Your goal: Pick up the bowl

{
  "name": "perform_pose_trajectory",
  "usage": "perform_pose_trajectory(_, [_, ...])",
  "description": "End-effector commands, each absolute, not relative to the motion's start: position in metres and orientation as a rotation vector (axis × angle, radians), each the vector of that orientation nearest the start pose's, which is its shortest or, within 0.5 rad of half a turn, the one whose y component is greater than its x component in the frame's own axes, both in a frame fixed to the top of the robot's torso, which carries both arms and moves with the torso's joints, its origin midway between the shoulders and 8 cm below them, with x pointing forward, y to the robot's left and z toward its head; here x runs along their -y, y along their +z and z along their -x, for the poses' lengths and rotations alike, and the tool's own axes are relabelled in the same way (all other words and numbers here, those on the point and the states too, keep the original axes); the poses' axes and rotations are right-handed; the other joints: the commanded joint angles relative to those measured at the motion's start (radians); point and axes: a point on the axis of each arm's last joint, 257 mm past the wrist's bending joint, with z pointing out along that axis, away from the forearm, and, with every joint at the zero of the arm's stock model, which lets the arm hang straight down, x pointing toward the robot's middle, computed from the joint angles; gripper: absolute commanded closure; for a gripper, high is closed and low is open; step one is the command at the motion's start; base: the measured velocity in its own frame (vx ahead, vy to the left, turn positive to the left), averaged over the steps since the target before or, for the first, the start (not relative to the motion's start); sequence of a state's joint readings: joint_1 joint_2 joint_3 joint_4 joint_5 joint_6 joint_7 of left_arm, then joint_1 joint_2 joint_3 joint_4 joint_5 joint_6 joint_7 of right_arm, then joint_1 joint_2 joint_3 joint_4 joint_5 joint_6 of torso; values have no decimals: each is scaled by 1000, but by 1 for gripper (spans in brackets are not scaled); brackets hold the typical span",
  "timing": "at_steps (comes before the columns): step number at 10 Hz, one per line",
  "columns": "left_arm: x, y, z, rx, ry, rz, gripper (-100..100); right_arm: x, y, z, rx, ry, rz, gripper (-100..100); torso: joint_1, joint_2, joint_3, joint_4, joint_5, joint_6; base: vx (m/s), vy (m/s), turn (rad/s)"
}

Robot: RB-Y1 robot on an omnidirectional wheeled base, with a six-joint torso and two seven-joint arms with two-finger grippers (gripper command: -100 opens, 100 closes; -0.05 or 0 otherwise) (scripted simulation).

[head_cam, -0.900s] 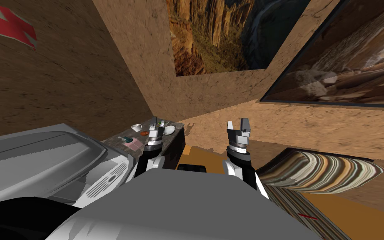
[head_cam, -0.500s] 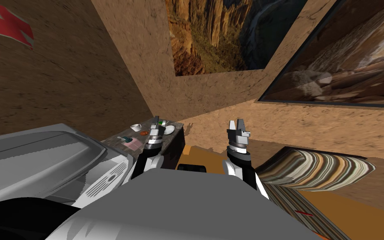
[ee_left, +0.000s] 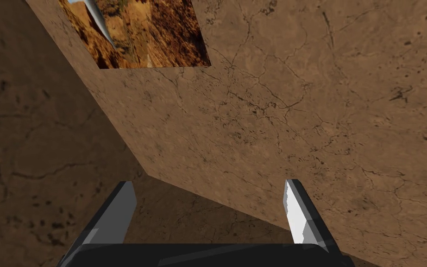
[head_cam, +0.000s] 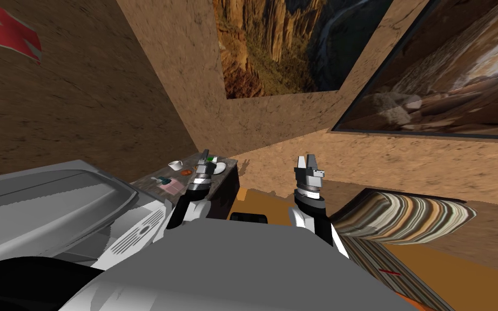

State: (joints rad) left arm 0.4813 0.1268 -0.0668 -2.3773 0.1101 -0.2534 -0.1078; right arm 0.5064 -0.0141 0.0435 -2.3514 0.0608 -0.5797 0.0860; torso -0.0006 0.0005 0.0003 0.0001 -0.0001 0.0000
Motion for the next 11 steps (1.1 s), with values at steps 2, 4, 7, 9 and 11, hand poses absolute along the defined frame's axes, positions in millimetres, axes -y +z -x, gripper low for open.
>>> perform_pose_trajectory(2, [-249, 14, -376, -844, -1339, 739, -100, 250, 66, -316, -573, 1257, -469, 0, 0, 0, 0, 0, 0, 0, -10, -12, -14])
perform_pose_trajectory(4, [-247, 8, -383, -882, -1354, 773, -100, 250, 66, -316, -573, 1257, -469, 0, 0, 0, 0, 0, 0, 0, -8, -10, -15])
perform_pose_trajectory(7, [-244, 4, -392, -935, -1394, 820, -100, 251, 66, -316, -573, 1257, -469, 0, 0, 0, 0, 0, 0, 0, -7, -11, -17])
perform_pose_trajectory(9, [-243, -6, -396, -969, -1379, 849, -100, 251, 66, -316, -573, 1257, -469, 0, 0, 0, 0, 0, 0, 0, -2, -4, -4])
perform_pose_trajectory(11, [-242, -13, -402, -1010, -1391, 884, -100, 251, 66, -316, -573, 1257, -469, 0, 0, 0, 0, 0, 0, 0, -4, -8, -17])
